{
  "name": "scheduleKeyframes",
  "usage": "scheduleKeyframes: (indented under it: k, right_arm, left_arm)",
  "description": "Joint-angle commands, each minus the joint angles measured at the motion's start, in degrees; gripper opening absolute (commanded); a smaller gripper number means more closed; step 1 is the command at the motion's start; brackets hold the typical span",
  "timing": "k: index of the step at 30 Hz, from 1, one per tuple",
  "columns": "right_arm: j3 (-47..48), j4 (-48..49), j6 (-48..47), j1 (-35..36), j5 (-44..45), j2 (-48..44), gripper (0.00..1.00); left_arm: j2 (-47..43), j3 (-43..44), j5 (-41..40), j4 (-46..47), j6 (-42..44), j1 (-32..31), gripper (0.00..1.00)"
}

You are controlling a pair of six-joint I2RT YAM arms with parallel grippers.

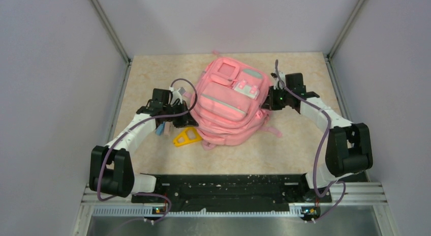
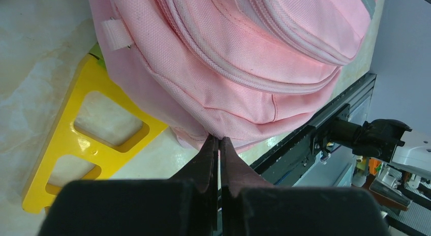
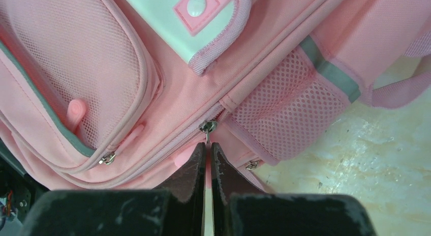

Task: Pack the student bag
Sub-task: Unzip the student bag at the center of the board.

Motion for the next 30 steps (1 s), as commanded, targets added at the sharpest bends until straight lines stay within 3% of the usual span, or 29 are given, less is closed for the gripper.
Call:
scheduleKeyframes:
  k: [1, 14, 30]
  right_arm:
    - [-1.39, -2.43, 2.38, 1.96, -0.88, -4.71, 0.00]
    - [-12.18, 10.02, 14.11, 12.78, 1.16, -9.11, 0.00]
    - [-14.46, 12.69, 21.97, 27.29, 6.83, -15.09, 0.00]
  left_arm:
    - [-0.78, 0.16, 2.32, 2.67, -0.41, 0.11, 0.00]
    - [-1.20, -0.52, 3.26, 3.70, -0.97, -0.66, 0.00]
    - [-0.83, -0.49, 3.17, 3.70, -0.93, -1.65, 0.00]
